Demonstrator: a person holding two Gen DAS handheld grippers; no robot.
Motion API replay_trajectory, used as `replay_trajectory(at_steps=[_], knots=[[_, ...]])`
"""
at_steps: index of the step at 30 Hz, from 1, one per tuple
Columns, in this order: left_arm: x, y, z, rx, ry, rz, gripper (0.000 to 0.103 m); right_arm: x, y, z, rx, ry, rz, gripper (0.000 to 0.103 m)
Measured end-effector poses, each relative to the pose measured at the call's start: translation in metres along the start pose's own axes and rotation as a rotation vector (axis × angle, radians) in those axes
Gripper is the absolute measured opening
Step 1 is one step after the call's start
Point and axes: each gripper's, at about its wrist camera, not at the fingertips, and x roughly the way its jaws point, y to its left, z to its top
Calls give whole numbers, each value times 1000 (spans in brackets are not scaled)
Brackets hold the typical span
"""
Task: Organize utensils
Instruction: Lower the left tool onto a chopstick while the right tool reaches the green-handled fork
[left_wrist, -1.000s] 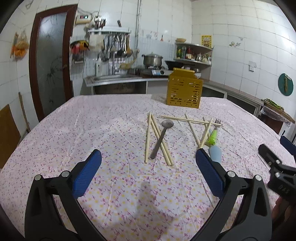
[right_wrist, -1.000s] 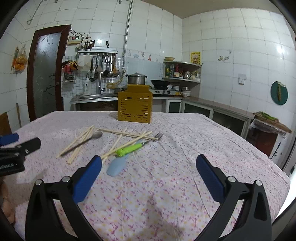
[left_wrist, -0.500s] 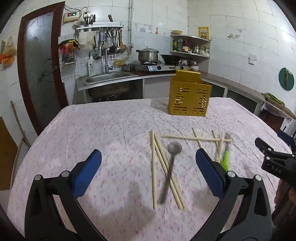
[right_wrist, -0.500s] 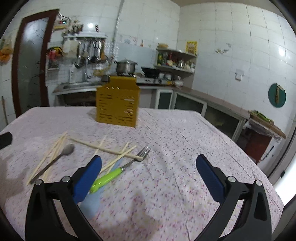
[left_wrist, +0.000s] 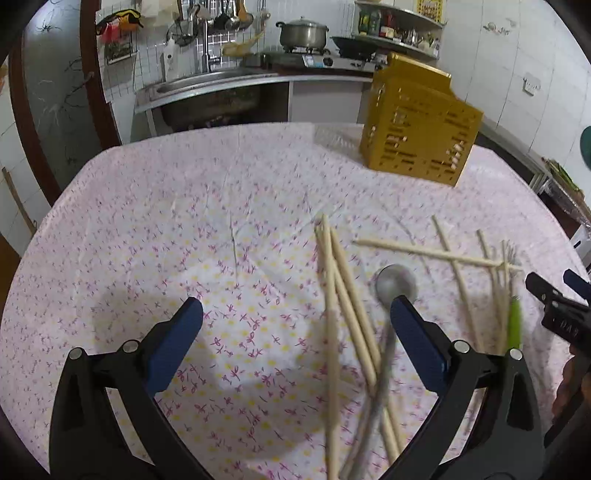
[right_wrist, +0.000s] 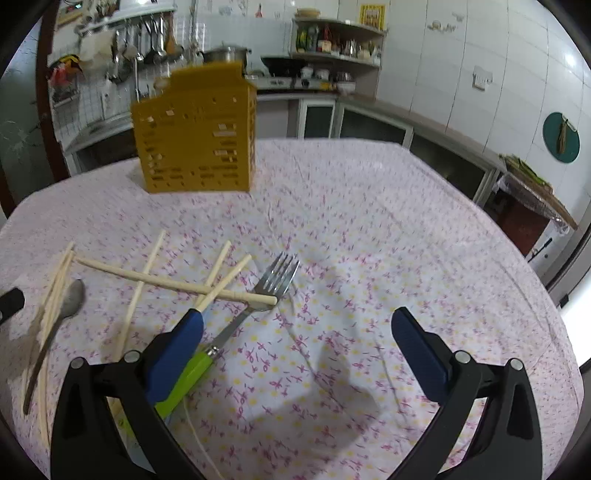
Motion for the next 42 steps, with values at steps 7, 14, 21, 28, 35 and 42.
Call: replay_trajectory(at_steps=[7,14,21,28,35,42], knots=[[24,6,2,-13,70,7,82,24,9,3,31,84,20,81],[37,10,1,-35,124,-2,66,39,16,11,52,137,59,56],[49,3,11,-15,141,14,63,47,20,20,36,146,64,45],[52,5,17,-20,148,9,49,51,17,25,-8,152,134,31],[50,8,20,-25,169,-37,31,57,-3,29,13,168,224,25],[53,4,23,-15,192,-39,29,66,-1,37,-13,199,234,25]])
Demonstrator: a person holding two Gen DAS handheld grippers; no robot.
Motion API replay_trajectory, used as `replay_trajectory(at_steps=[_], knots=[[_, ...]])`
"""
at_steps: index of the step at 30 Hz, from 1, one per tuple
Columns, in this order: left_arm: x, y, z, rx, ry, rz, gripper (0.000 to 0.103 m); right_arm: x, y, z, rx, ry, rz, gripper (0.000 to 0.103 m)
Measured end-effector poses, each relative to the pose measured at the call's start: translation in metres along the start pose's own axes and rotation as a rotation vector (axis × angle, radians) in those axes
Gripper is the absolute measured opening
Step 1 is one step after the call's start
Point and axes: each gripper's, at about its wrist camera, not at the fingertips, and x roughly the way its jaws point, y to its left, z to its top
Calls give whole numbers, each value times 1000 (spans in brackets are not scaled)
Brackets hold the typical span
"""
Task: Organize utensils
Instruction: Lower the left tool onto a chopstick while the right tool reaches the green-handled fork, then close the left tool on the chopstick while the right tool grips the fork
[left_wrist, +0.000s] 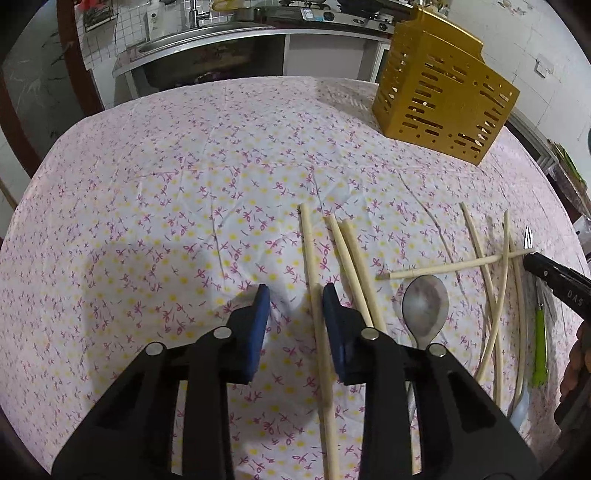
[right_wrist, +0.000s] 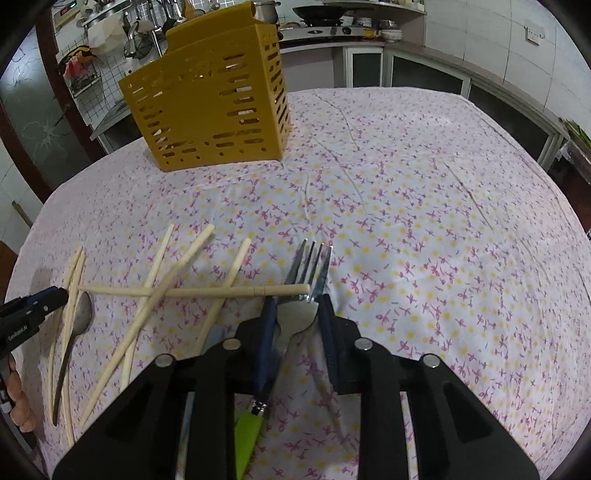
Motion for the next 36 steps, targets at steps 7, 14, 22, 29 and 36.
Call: replay_trajectory(at_steps=[7,14,22,29,36], knots=[[3,-5,5,23,27,27,26,6,6,10,-41,36,-9,25],[6,-6,10,13,56,35,26,1,-12,9,-8,24,64,25],[12,-16,15,19,47,56,13,-5,-17,6,-9,-1,79,24],[5,-8,12,-17,28,4,6,-18,-14,4,-32,-57,95,24],[-16,2,12,-58,-27,-53,5,-41,-12,4,-57,-129,105,1]])
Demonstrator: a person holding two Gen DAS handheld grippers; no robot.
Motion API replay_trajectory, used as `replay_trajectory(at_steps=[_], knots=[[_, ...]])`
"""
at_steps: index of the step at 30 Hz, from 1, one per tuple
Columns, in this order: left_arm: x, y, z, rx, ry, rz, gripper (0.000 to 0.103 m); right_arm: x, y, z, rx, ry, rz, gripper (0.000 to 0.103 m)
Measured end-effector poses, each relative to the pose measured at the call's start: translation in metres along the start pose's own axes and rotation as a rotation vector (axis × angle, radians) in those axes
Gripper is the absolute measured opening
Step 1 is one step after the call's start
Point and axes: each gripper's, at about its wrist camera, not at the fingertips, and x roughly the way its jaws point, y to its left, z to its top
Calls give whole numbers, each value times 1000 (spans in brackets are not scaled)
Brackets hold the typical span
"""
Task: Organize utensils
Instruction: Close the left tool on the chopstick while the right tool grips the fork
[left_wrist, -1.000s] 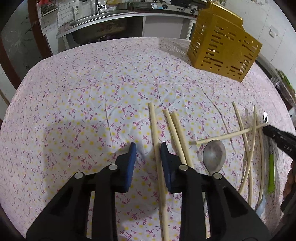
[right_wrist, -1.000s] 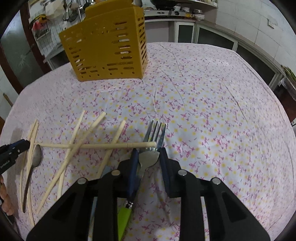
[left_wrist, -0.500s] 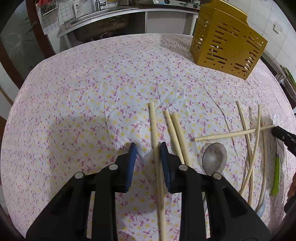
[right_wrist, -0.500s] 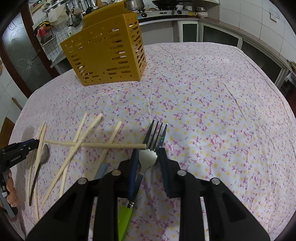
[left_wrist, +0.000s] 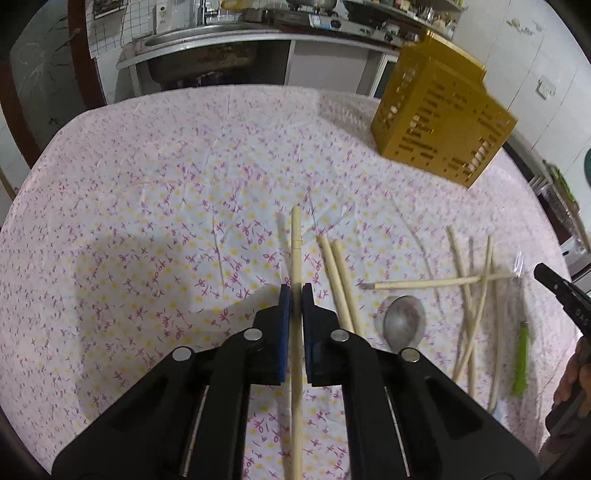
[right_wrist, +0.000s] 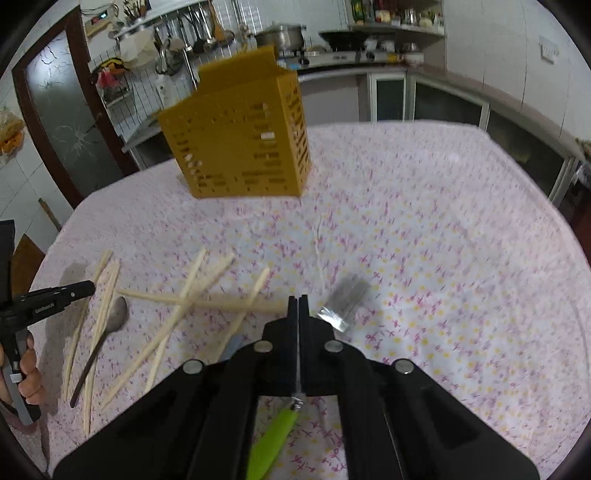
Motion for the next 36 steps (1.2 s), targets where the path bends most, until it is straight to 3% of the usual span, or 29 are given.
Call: replay_trajectory(at_steps=[12,26,28,29,30,36], knots=[[-2,1,-5,20,2,0,5,31,-13,-8,93,158,-55,4],[21,2,0,18,58,-4,5,38,-8,-2,143,207,-110,4],[22,3,1,13,61,-13,5,39,-7,-2,147,214,-112,16],[22,4,1,11,61,-16,5,40,-6,-2,150,220,-118,39],[22,4,1,11,60,-19,5,41,-5,-2,149,220,-112,45],[24,2,3,25,68,-9,5,47,-1,0,133,217,-162,34]])
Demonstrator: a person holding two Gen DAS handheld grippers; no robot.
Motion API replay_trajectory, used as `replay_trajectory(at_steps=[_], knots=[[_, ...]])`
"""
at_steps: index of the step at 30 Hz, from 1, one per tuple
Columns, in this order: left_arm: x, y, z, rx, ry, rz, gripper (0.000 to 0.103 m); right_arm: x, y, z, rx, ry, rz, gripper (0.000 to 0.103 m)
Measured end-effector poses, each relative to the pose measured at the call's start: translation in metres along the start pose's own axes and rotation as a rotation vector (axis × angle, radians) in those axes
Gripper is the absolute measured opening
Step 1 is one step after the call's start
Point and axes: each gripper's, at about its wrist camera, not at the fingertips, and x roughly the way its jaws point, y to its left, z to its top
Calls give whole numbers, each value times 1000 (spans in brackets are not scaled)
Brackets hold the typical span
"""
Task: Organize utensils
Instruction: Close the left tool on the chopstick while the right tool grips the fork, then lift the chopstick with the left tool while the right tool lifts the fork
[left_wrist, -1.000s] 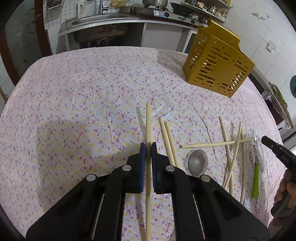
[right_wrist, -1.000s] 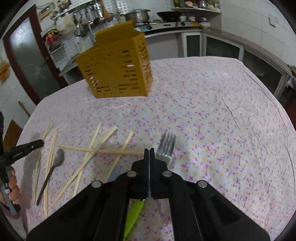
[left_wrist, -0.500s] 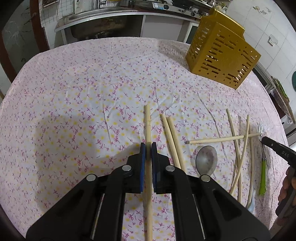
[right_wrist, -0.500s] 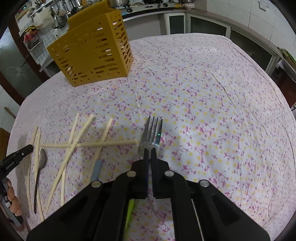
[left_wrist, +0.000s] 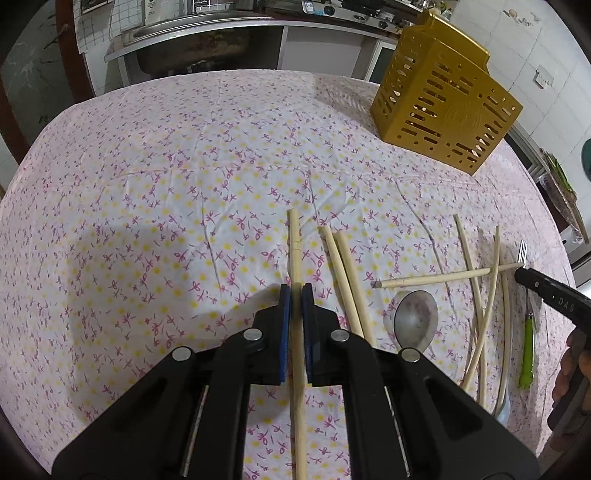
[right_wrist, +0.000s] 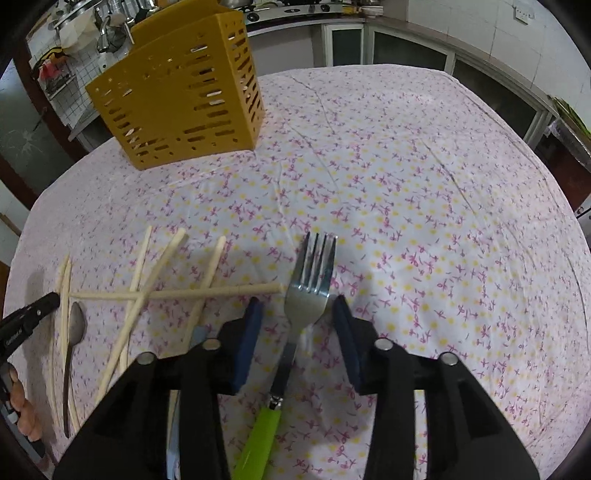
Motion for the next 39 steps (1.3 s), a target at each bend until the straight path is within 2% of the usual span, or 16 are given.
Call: replay_trajectory(at_steps=[4,7,8,15,19,25,31,39], knots=[[5,-1,6,-2,12,3,5,6,2,10,-2,26,-21,34],[6,-1,8,-15,15,-2,5,6,4,11,-12,11,-31,29],[6,-1,8,-14,10,-2,5,4,2,10,-9,5,-26,26],[-7,3,4,-35,-27,-34,4,-9,-12,1,22,-52,32,25],[-30,-1,4,-18,-95,-51,4,-30,-17,-2,37,-121,74,25],[-54,-7,2,-15,-171,-97,4,-69,-19,-11,15,-280,150,25],[-77,-12,-6,-10,-257,-134,4,-99,-23,-20,4,-402,206,24],[-104,-28,-7,44,-381,-168,4,-123,-24,-22,-11,-485,226,24]])
